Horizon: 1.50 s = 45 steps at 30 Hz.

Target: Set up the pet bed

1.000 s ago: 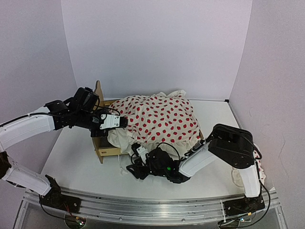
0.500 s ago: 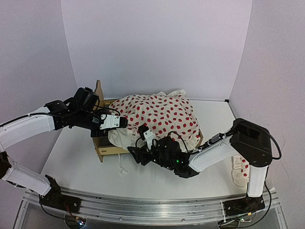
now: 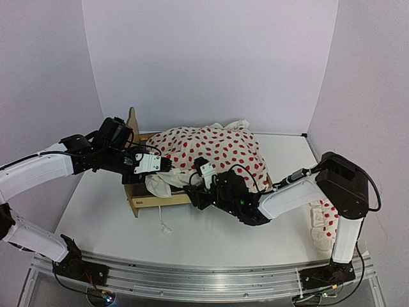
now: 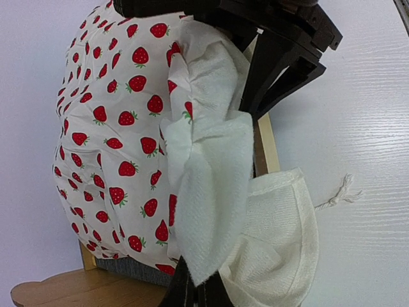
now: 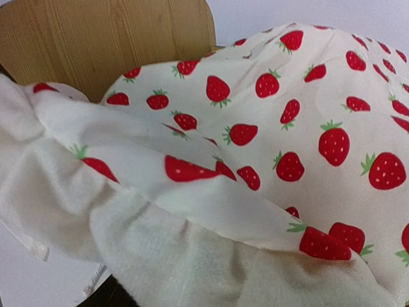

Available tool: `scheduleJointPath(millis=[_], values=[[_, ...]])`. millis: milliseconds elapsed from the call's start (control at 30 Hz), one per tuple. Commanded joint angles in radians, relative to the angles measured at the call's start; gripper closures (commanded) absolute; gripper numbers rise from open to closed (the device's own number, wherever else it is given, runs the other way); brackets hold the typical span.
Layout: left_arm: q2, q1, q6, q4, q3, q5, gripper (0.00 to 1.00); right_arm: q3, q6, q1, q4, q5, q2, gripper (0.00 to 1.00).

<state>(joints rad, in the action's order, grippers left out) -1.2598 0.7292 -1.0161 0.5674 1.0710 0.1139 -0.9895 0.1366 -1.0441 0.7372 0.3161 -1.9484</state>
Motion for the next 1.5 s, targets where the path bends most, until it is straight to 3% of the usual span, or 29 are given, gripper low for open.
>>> scheduleJointPath(millis=[0,200,300,667,967,1200,1300,1467], values=[[0.016,-0.003,0.001,-0.025,-0.010,0.024,1.00,-0.052,-0.049,0.017,-0.203,-0.049,0.015,0.43],[0.016,-0.004,-0.003,-0.031,-0.015,0.025,1.00,-0.100,-0.191,0.017,-0.407,-0.124,0.012,0.47],[0.014,-0.004,-0.005,-0.034,-0.015,0.027,1.00,-0.147,-0.233,0.017,-0.478,-0.139,-0.006,0.63],[0.013,-0.004,-0.012,-0.043,-0.012,0.023,1.00,-0.159,-0.294,0.018,-0.640,-0.188,0.070,1.00],[0.011,-0.004,-0.016,-0.053,-0.017,0.018,1.00,-0.146,-0.180,0.017,-0.657,-0.489,0.167,1.00],[0.014,-0.004,-0.019,-0.056,-0.025,0.023,1.00,-0.108,-0.118,0.019,-0.659,-0.535,0.209,1.00],[0.015,-0.004,-0.018,-0.059,-0.029,0.030,1.00,-0.088,-0.061,0.019,-0.667,-0.465,0.214,0.71],[0.019,-0.004,-0.009,-0.059,-0.029,0.044,1.00,-0.007,0.034,0.017,-0.664,-0.323,0.278,0.53]])
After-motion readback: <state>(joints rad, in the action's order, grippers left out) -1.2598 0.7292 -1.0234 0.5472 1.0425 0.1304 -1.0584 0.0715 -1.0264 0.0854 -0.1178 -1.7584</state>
